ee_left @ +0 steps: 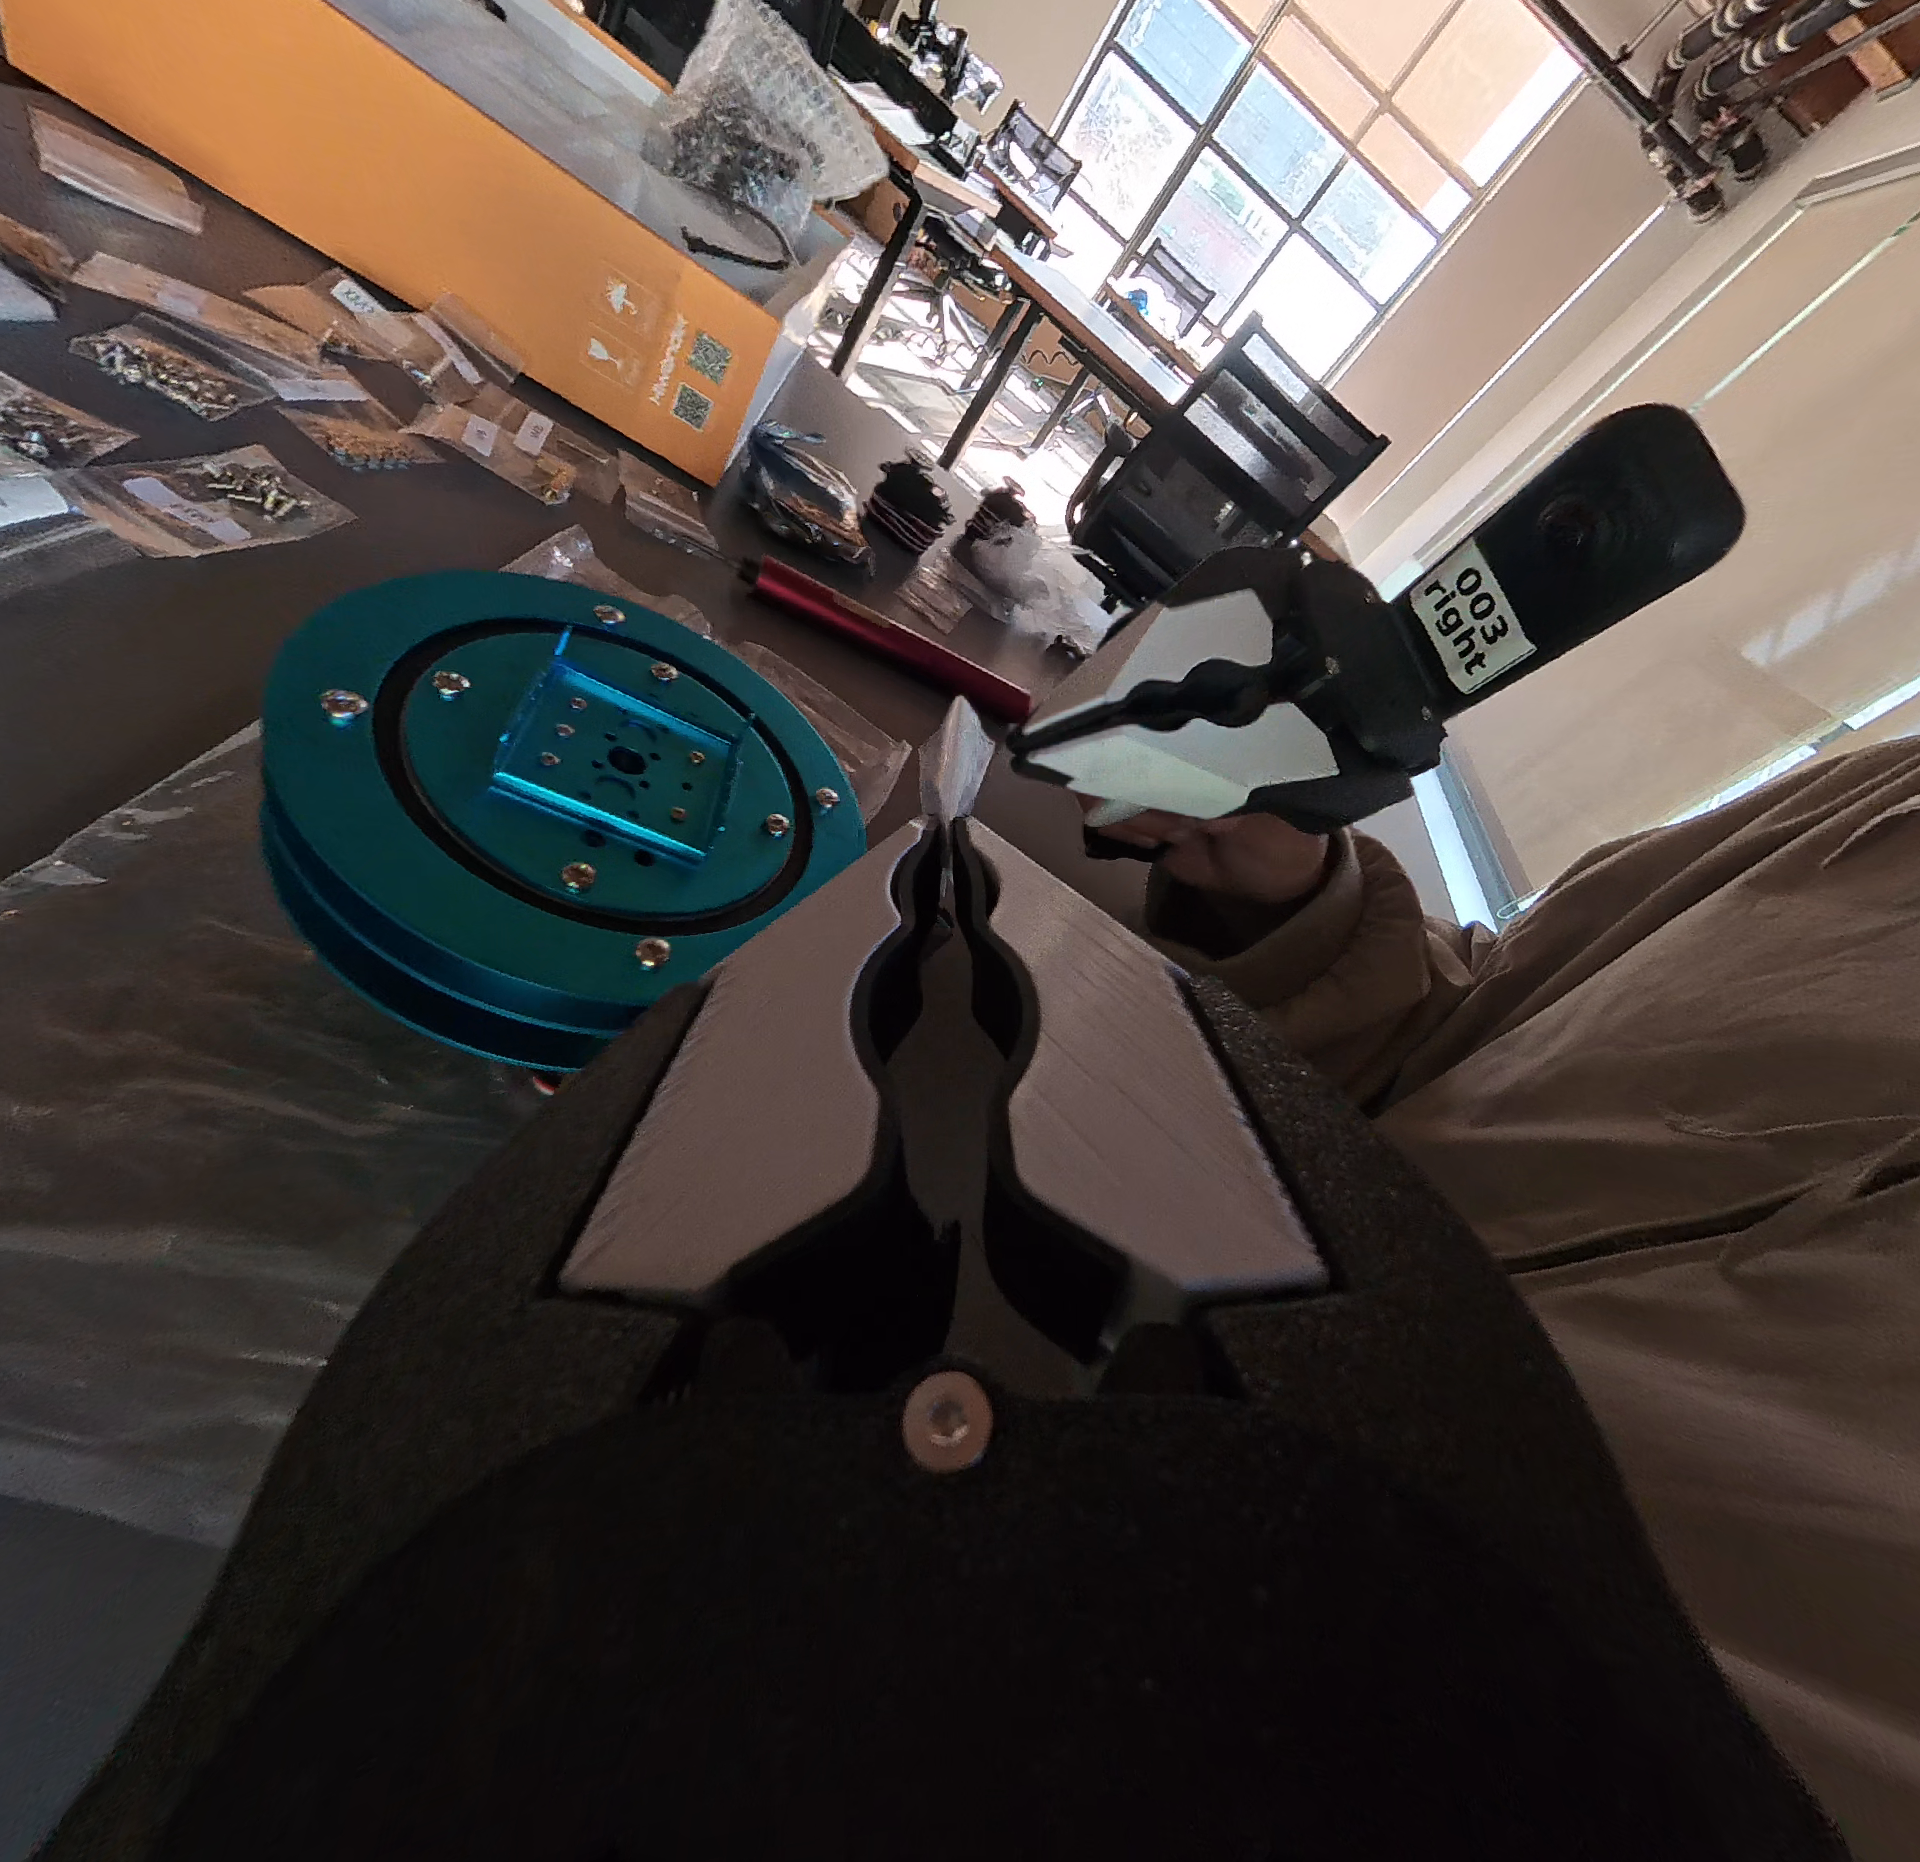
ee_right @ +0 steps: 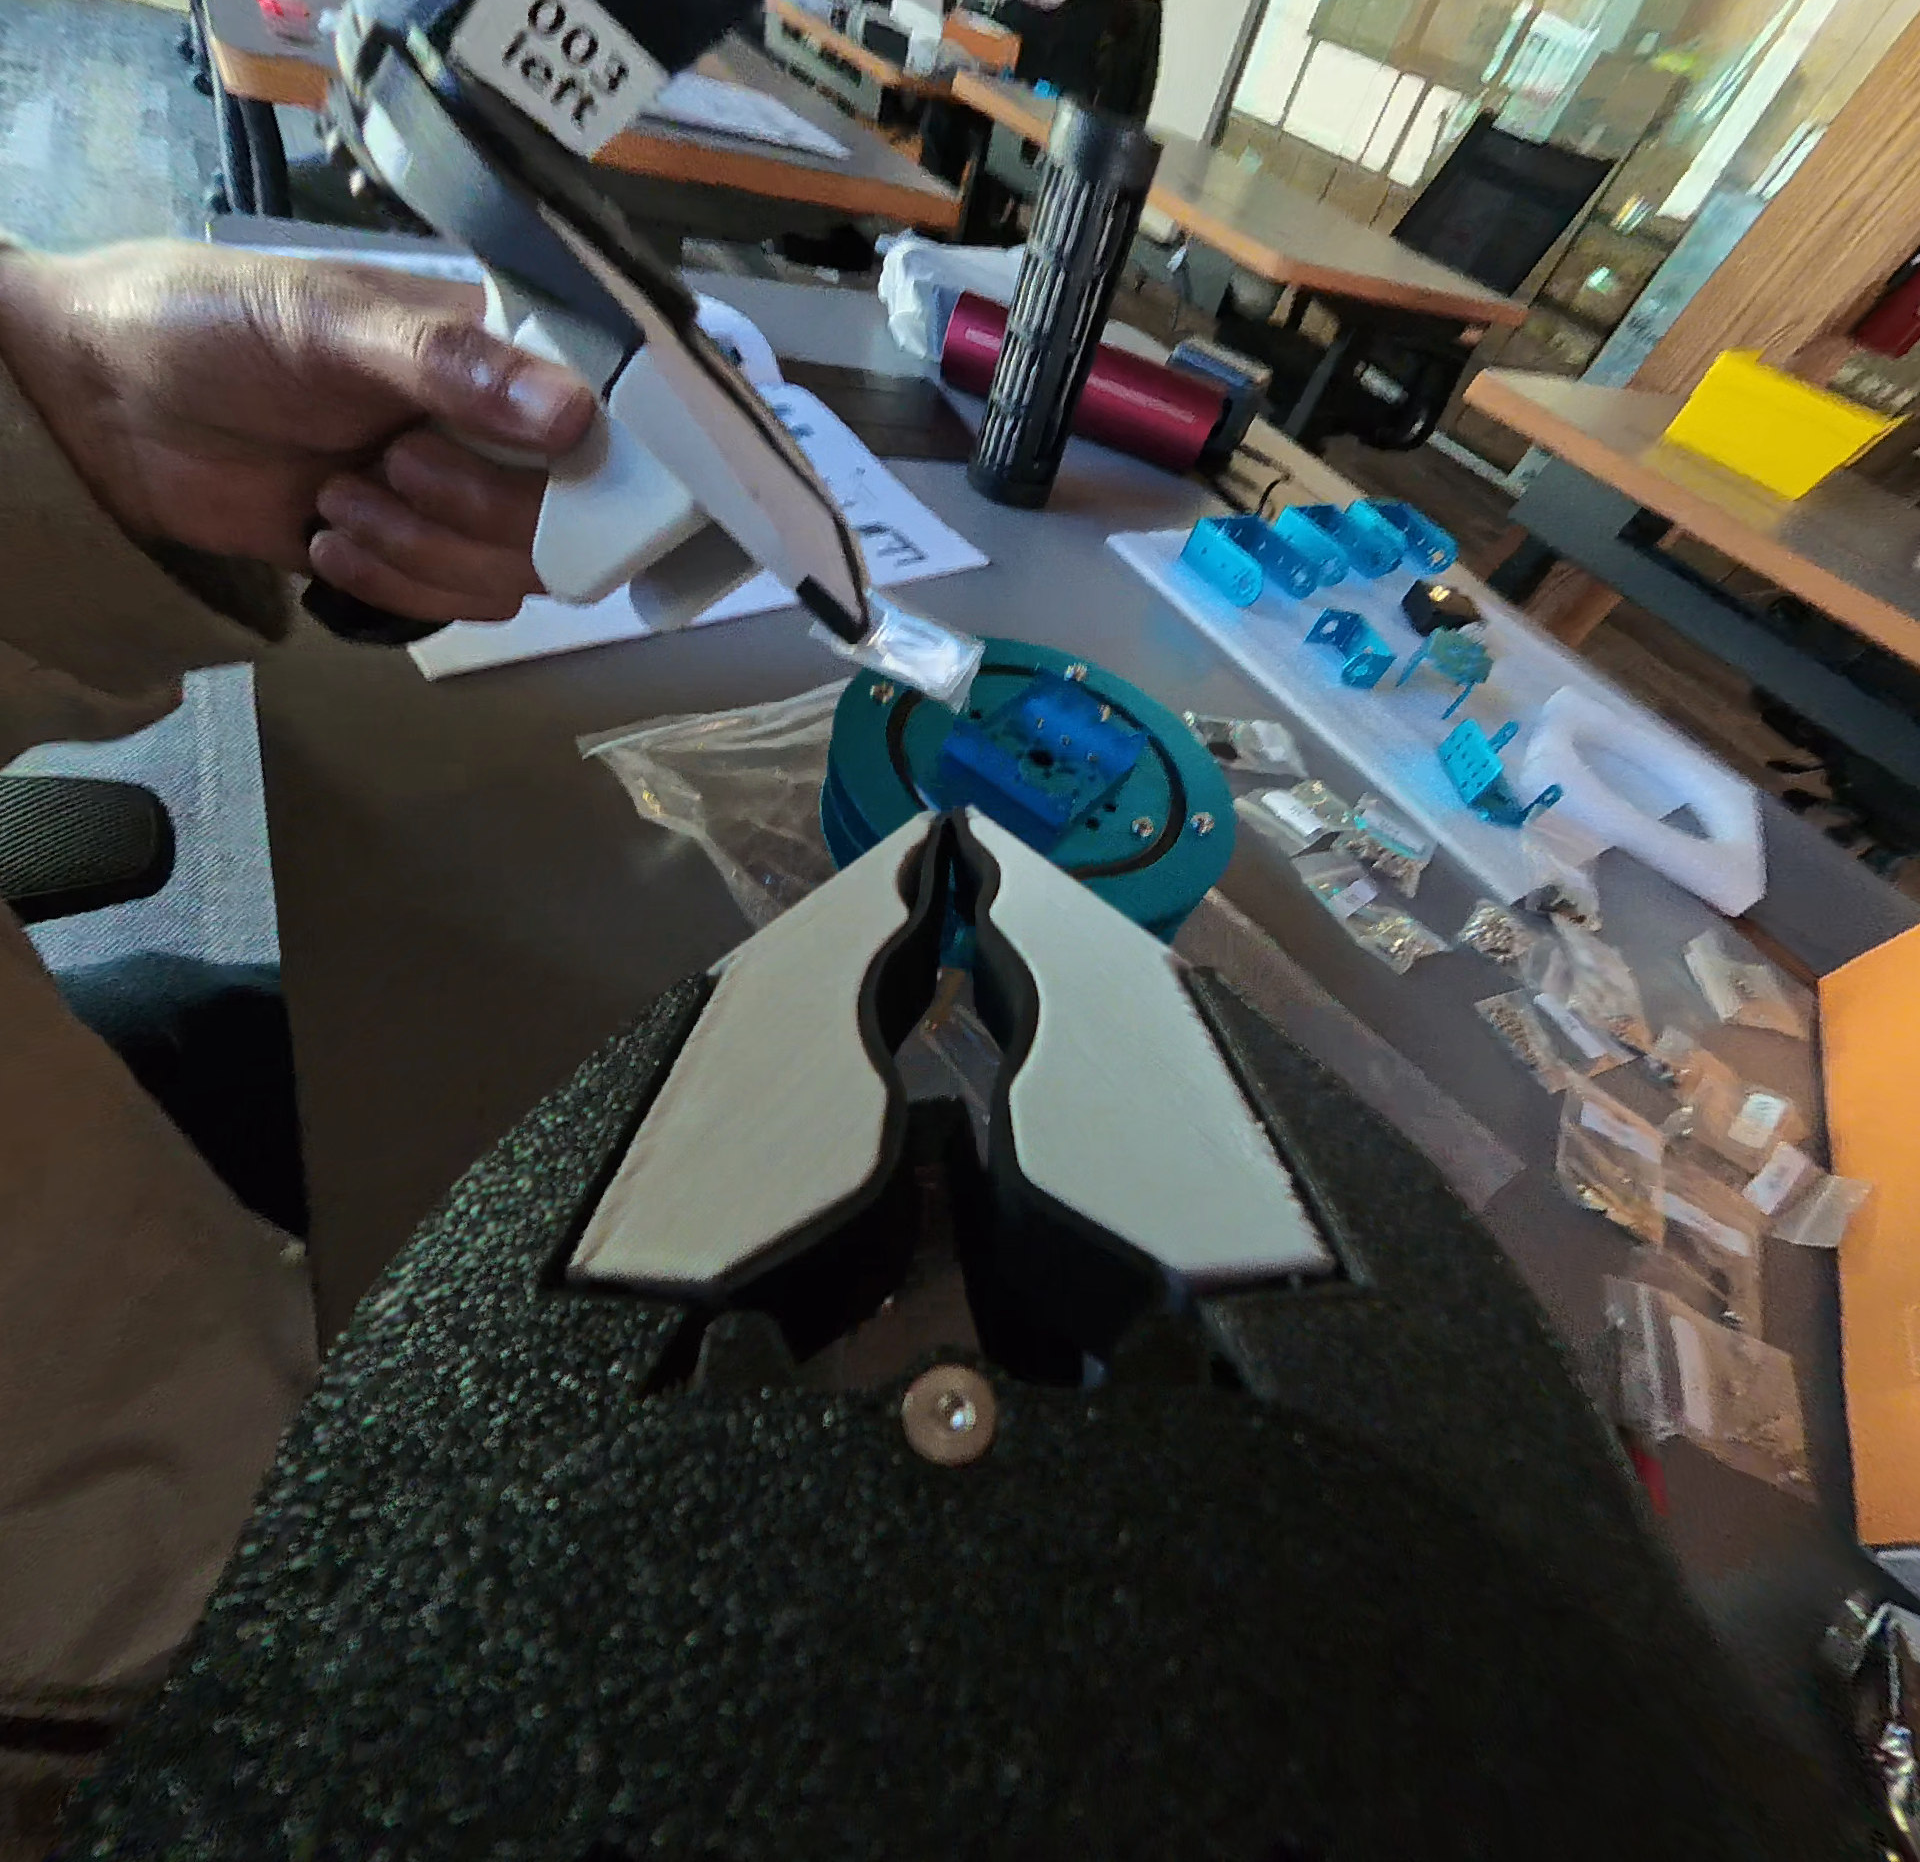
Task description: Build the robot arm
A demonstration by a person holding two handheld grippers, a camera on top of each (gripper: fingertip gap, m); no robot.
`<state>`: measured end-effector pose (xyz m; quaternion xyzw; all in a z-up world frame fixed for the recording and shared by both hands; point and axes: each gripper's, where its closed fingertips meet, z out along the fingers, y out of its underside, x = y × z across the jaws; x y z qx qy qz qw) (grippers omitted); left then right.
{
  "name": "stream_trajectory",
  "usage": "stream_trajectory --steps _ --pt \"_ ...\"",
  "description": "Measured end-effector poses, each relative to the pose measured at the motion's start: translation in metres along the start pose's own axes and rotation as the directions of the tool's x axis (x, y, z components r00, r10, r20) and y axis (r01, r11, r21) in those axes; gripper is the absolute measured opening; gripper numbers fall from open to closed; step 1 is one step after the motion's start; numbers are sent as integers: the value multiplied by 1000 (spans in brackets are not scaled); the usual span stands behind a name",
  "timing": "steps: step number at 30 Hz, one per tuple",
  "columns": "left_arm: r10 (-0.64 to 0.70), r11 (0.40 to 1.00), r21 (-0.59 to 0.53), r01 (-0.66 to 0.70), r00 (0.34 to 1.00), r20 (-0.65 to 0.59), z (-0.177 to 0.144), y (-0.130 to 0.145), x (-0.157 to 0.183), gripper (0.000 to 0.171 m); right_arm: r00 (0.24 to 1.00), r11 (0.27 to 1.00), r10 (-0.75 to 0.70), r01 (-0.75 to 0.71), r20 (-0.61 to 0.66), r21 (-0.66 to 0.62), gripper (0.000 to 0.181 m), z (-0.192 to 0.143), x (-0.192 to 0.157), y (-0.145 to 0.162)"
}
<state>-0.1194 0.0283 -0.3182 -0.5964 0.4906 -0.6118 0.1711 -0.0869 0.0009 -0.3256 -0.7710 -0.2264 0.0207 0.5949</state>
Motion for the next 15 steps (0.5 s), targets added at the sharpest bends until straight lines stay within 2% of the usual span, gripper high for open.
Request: stream_trajectory --steps 3,4,6,8,12,15 --pt "-81 997 -5 81 997 7 -1 -6 -11 0 998 996 34 -29 61 -80 0 -3 2 21" --pt "-116 993 -8 116 993 6 -1 -8 -15 0 996 994 50 -43 74 -100 7 -5 4 28" --pt "-191 981 -19 191 982 7 0 -11 -25 0 985 981 110 -86 133 -176 36 -9 2 48" --pt "-288 957 -30 287 958 -8 1 -14 -33 0 972 960 148 -96 184 -263 51 -11 -2 68" --pt "-469 883 -72 464 881 -65 5 -17 -43 0 967 951 111 -37 228 -307 52 -7 -8 79" --pt "-540 838 -133 530 840 -53 8 -13 -47 0 966 929 61 37 250 -368 48 1 -9 90"
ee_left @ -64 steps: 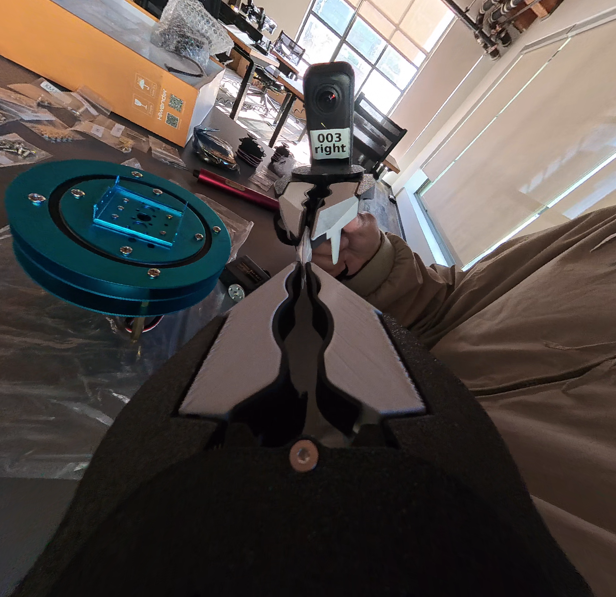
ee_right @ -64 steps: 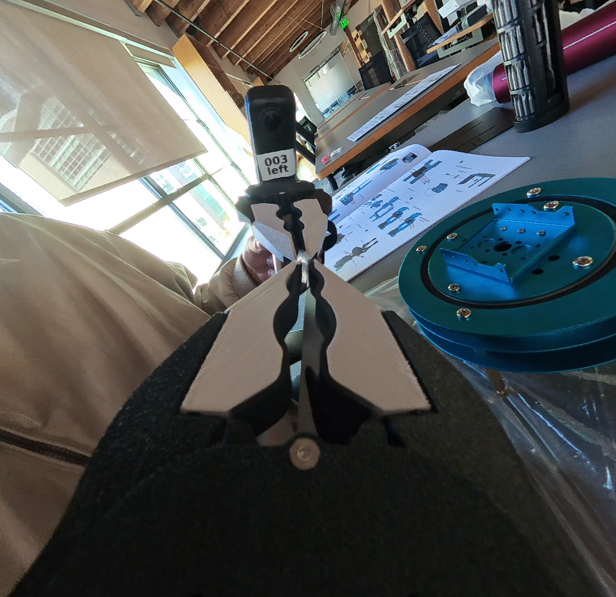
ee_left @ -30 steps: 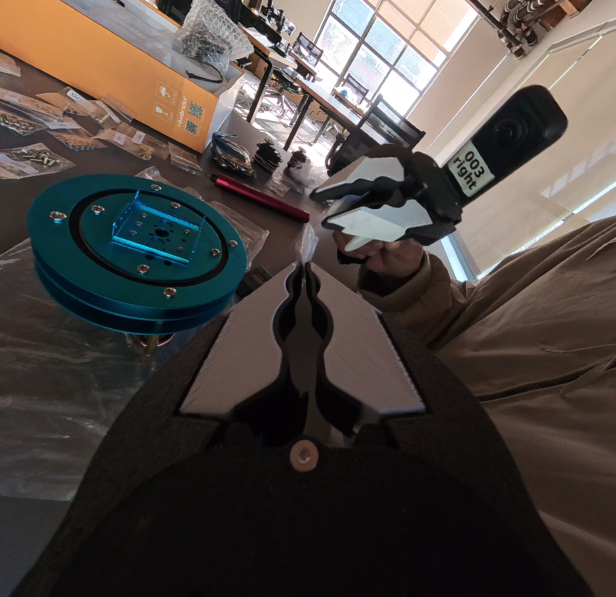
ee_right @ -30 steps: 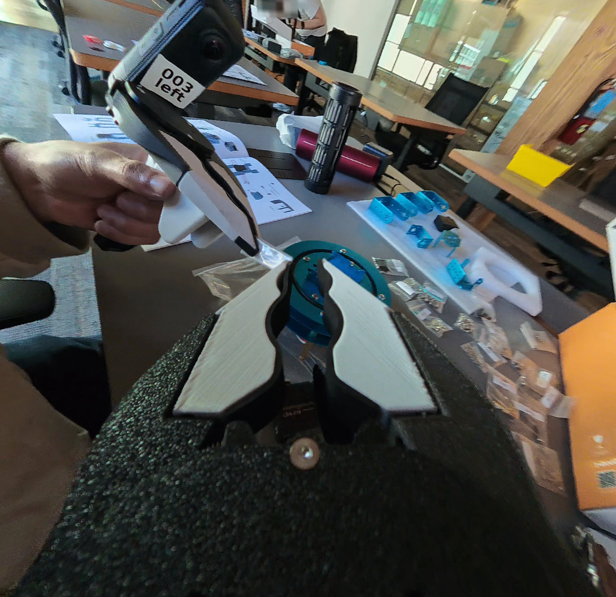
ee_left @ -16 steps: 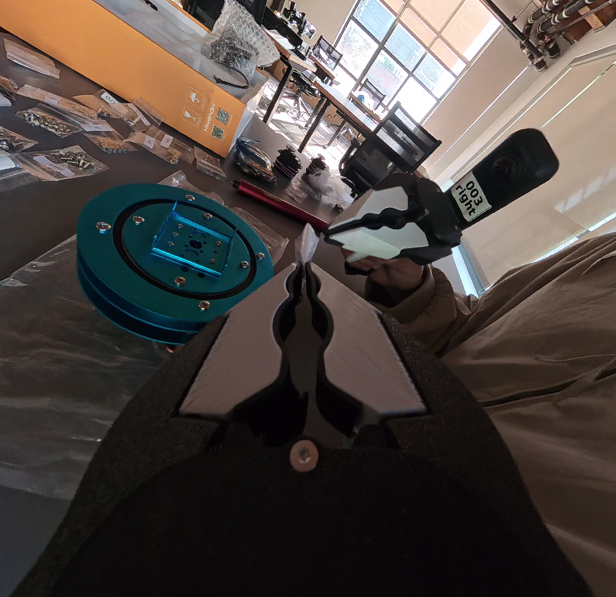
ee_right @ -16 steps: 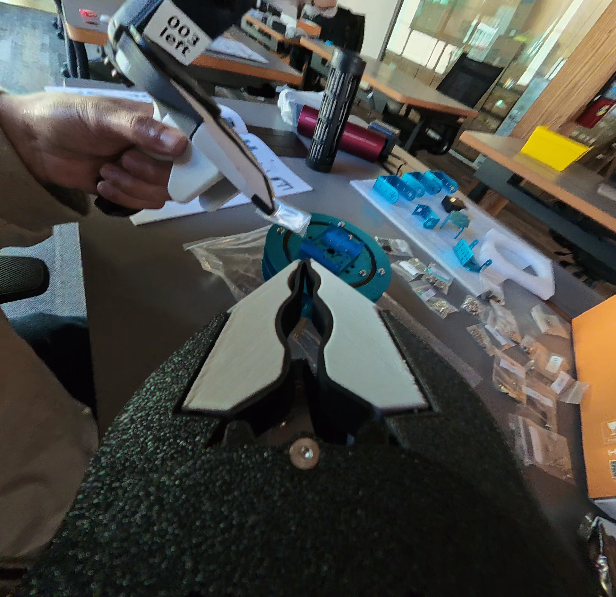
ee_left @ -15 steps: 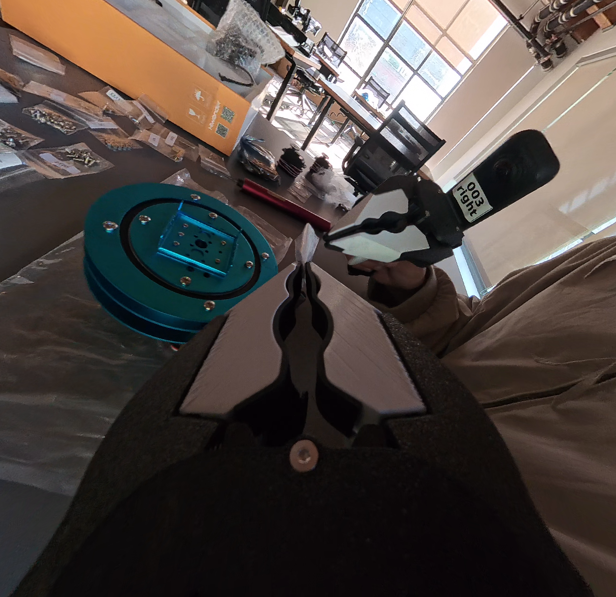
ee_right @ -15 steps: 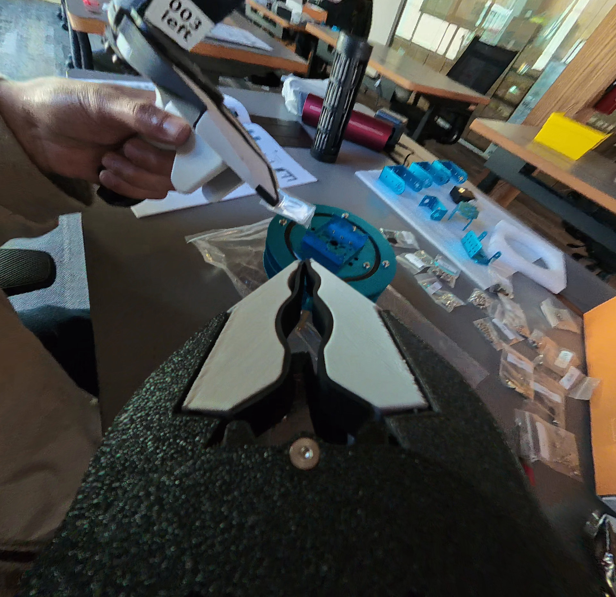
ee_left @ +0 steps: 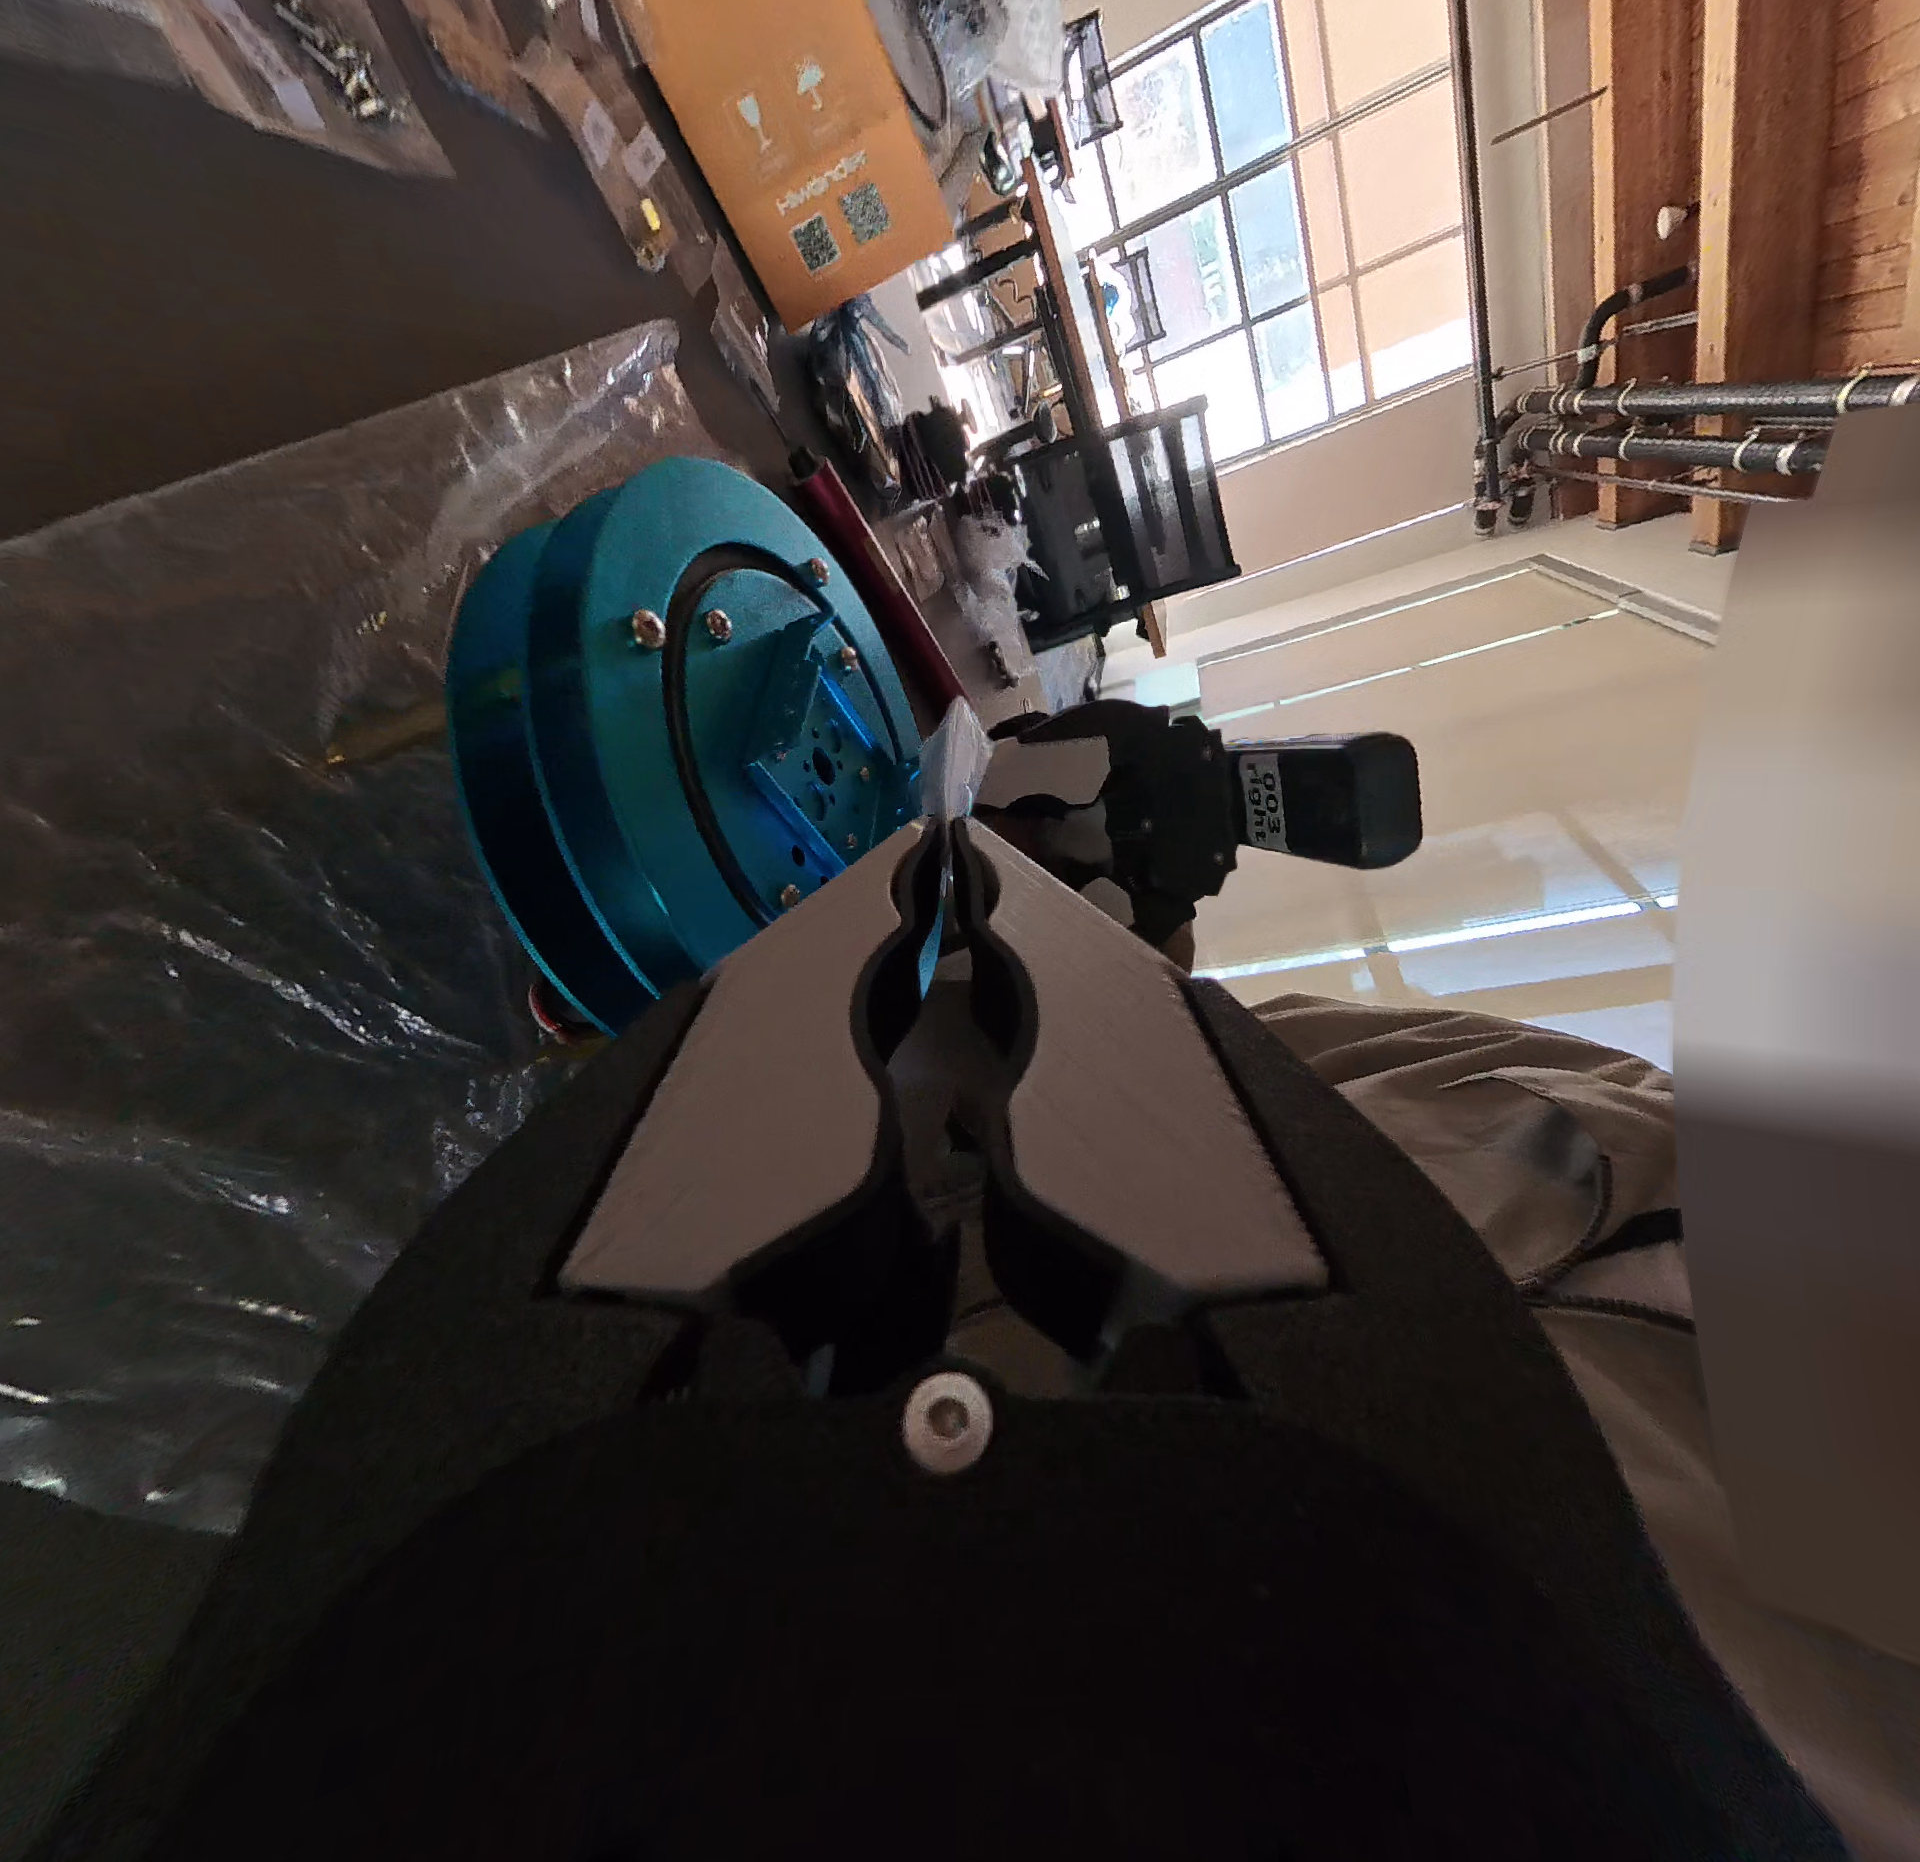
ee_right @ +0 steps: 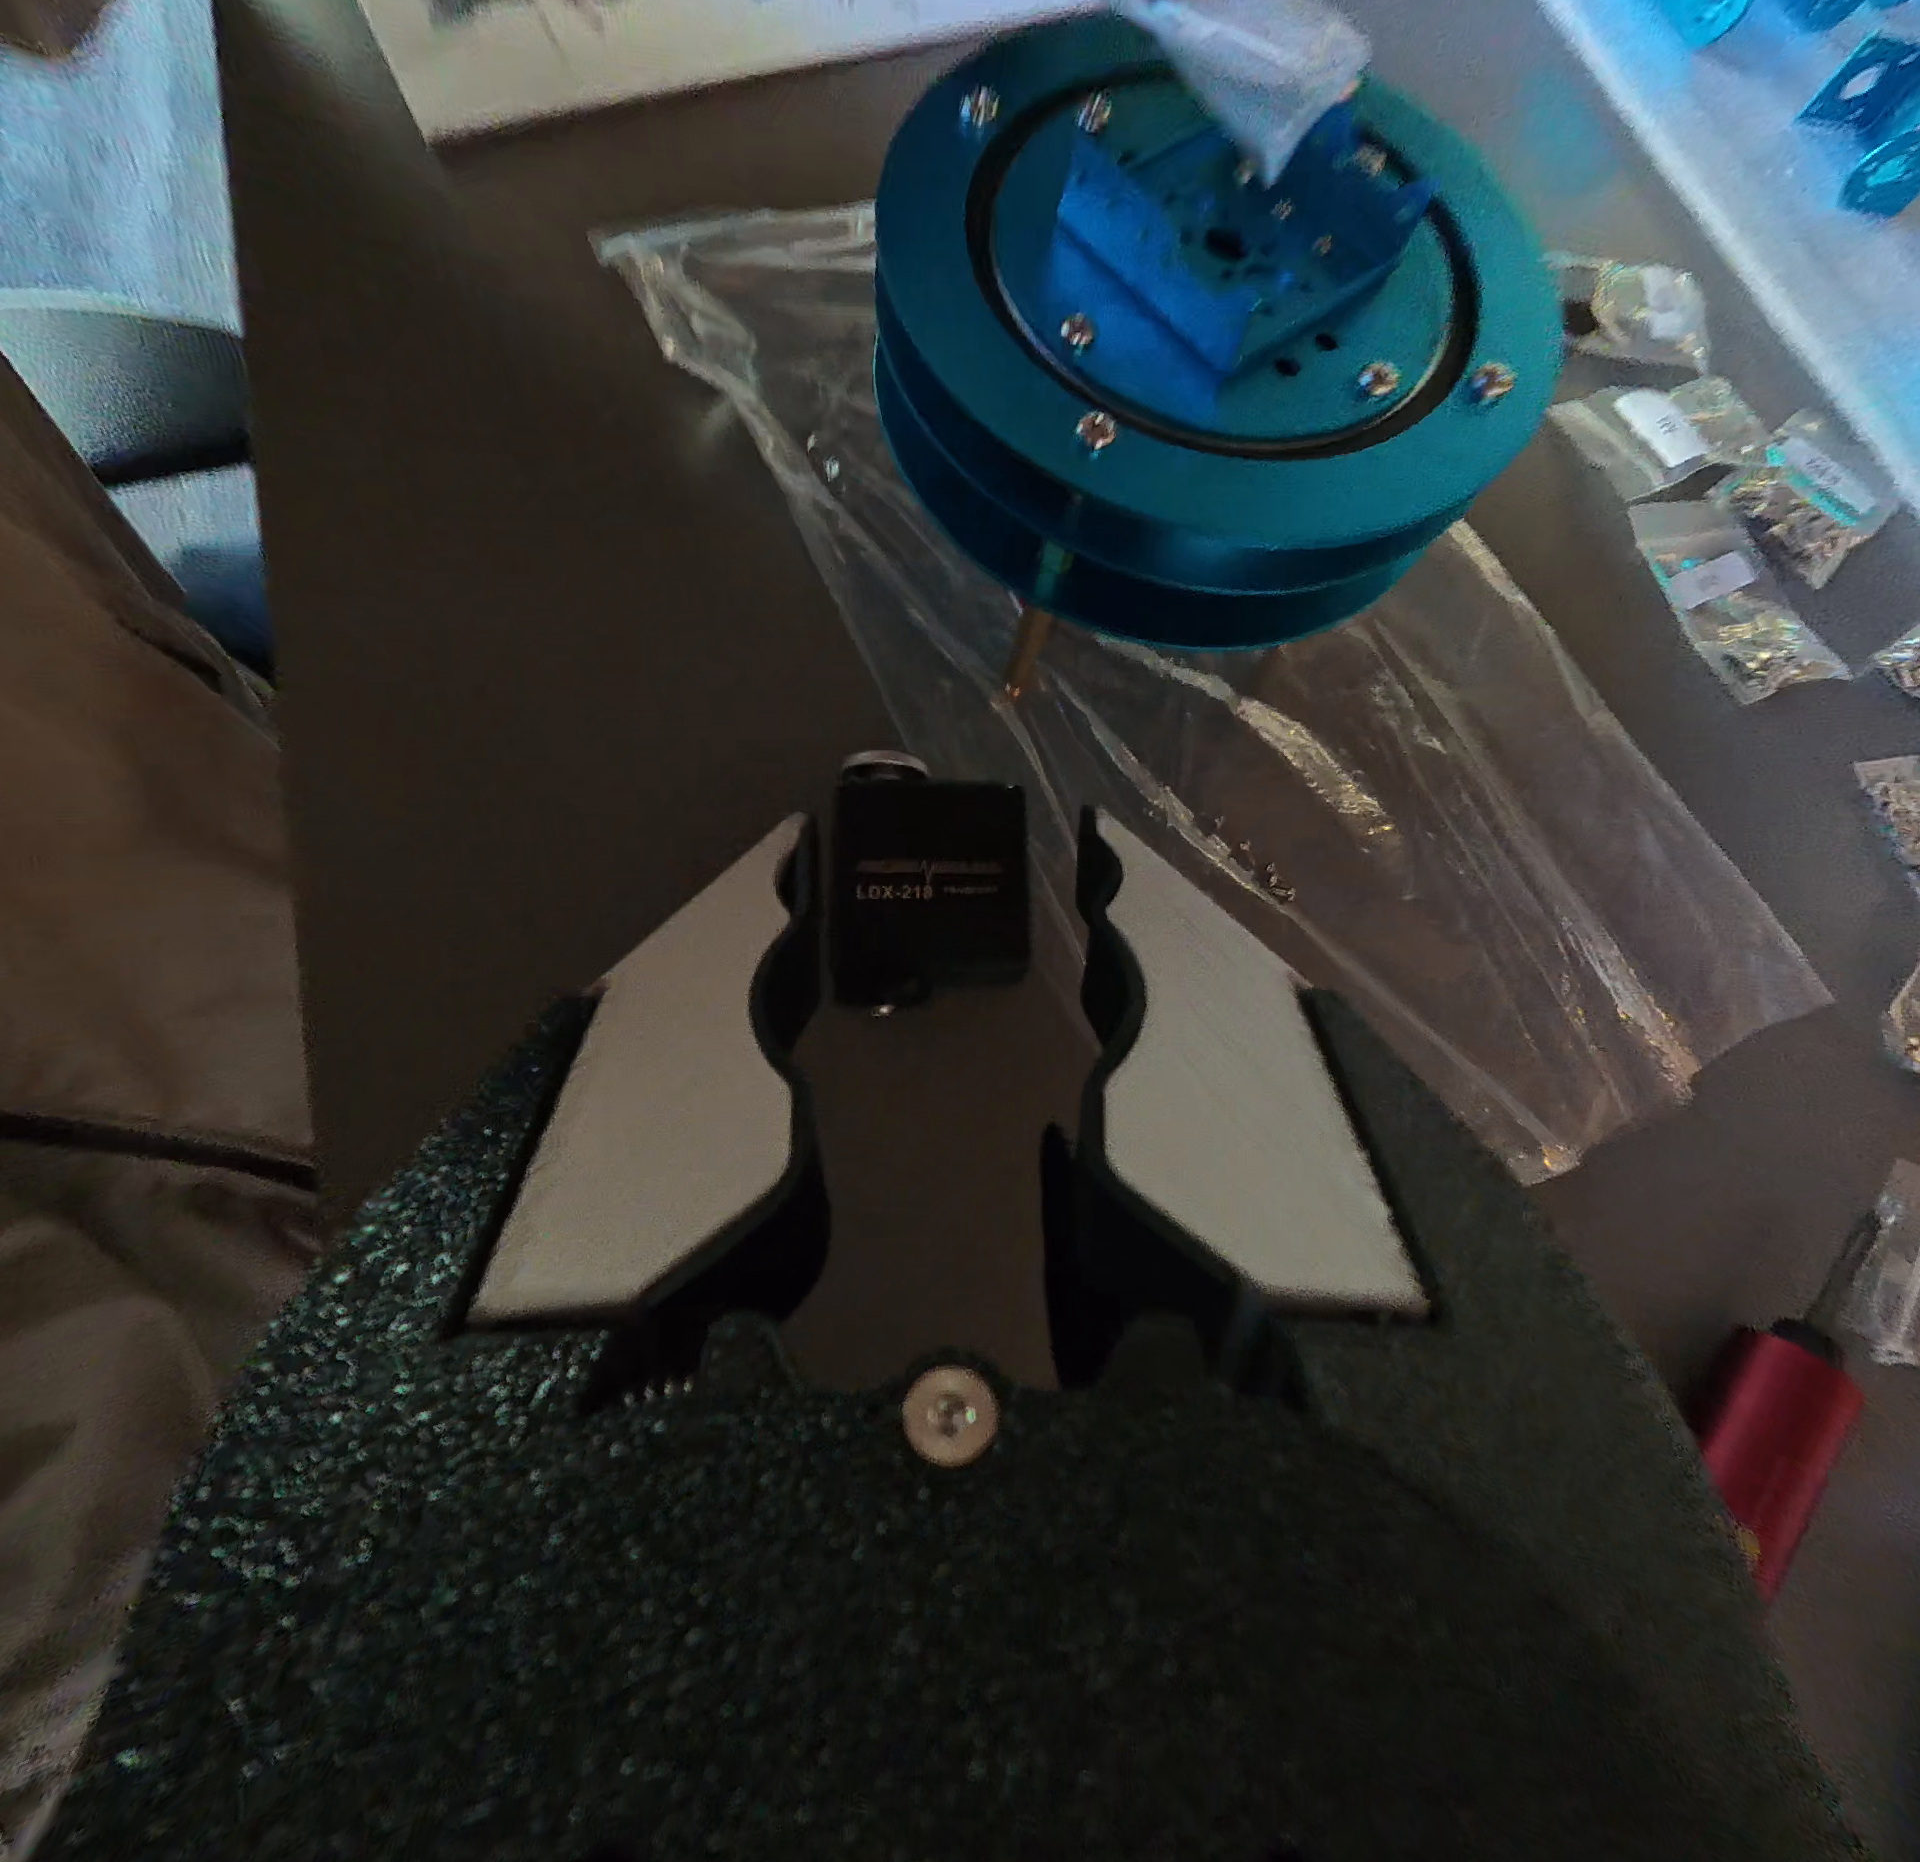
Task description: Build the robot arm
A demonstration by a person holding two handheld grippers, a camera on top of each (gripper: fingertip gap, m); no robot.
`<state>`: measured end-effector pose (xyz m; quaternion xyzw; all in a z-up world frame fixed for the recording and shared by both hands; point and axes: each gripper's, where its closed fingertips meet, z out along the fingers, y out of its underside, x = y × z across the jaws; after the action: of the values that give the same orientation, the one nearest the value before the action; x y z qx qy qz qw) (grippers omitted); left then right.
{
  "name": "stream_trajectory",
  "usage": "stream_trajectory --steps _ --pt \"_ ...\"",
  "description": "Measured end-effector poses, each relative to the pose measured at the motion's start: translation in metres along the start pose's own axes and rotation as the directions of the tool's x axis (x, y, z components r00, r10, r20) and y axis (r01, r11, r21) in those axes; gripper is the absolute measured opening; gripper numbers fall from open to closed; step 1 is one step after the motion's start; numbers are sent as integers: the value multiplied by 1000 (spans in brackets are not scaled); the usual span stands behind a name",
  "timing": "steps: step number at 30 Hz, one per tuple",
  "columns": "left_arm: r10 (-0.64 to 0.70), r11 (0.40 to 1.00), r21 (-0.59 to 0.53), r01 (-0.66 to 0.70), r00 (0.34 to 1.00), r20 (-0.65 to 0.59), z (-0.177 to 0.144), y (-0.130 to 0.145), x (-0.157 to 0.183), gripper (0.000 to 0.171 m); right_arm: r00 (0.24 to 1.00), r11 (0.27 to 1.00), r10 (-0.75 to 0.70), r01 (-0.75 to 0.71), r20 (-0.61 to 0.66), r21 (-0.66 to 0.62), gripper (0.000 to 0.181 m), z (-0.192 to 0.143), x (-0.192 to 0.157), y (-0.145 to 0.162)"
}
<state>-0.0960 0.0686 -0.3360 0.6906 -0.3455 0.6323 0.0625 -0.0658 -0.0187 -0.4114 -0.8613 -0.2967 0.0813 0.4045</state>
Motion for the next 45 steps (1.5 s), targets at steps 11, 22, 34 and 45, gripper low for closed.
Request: stream_trajectory --steps 11,22,34,45 --pt "-57 995 -80 62 997 57 -5 -2 -16 0 992 994 -13 26 127 -105 48 5 -5 9" --pt "-31 995 -91 38 997 76 -7 -4 -17 0 991 977 40 -11 129 -214 44 11 -7 18" --pt "7 1000 -21 -6 998 62 -13 -4 -13 0 993 979 112 -116 36 166 43 -27 7 -69" --pt "44 998 -47 -40 995 86 -19 -3 -13 0 990 960 141 -138 6 245 43 3 31 -124"
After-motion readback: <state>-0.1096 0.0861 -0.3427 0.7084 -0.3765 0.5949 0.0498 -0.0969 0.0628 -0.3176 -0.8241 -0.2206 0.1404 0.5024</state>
